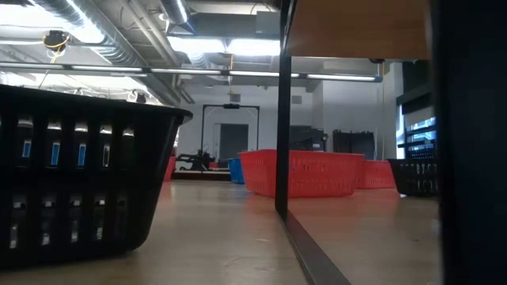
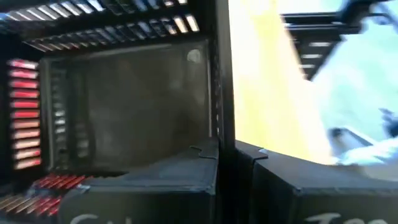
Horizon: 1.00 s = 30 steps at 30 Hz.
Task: Stack baskets on shelf by color
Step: Put the top left black bin on the shelf
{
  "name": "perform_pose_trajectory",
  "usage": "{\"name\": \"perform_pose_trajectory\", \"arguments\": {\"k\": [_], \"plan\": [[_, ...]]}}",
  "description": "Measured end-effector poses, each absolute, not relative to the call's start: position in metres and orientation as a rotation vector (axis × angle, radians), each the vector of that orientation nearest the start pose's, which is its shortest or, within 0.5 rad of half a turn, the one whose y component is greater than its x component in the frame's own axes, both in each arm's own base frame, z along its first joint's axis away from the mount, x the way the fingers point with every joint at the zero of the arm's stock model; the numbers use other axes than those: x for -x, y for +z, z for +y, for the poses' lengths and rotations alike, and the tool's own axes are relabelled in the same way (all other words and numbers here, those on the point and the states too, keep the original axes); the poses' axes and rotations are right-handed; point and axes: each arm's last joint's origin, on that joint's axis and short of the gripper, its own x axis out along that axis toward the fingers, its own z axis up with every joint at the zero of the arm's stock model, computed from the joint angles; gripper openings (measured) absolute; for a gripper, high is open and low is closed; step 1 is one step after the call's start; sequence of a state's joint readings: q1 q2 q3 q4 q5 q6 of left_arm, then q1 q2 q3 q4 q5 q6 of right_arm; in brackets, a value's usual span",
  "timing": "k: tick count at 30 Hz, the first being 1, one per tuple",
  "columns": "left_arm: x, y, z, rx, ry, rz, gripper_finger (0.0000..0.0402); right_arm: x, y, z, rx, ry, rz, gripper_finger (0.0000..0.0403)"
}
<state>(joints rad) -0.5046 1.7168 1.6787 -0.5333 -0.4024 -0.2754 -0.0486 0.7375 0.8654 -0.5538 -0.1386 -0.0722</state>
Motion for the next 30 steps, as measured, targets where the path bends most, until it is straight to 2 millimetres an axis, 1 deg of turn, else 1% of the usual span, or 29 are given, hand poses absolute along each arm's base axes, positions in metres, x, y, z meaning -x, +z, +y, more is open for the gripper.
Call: {"name": "perform_pose_trajectory", "arguments": {"k": [4, 9, 15, 20, 22, 25, 28, 30], "plan": [[-0.348, 0.362, -0.165, -0.07, 0.084, 0.508, 0.0, -0.151, 0.335, -0.001, -0.092, 0.152, 0.388, 0.0006], [-0.356, 0.363, -0.14, -0.221, 0.268, 0.494, 0.0, -0.155, 0.339, -0.002, -0.106, 0.143, 0.33, 0.0006], [-0.364, 0.361, -0.11, -0.335, 0.394, 0.54, 0.0, -0.16, 0.344, -0.002, -0.104, 0.145, 0.268, 0.0006], [-0.366, 0.358, -0.088, -0.428, 0.495, 0.595, 0.0, -0.163, 0.344, -0.002, -0.121, 0.142, 0.266, 0.0006], [-0.367, 0.354, -0.08, -0.51, 0.552, 0.625, 0.0, -0.166, 0.344, -0.003, -0.152, 0.103, 0.265, 0.0006], [-0.367, 0.35, -0.069, -0.619, 0.656, 0.663, 0.0, -0.171, 0.346, -0.005, -0.141, 0.025, 0.227, 0.0006], [-0.367, 0.349, -0.062, -0.677, 0.733, 0.683, 0.0, -0.178, 0.35, -0.006, -0.095, -0.085, 0.17, 0.0006], [-0.367, 0.349, -0.06, -0.687, 0.743, 0.69, 0.0, -0.181, 0.352, -0.005, -0.057, -0.143, 0.131, 0.0006]]}}
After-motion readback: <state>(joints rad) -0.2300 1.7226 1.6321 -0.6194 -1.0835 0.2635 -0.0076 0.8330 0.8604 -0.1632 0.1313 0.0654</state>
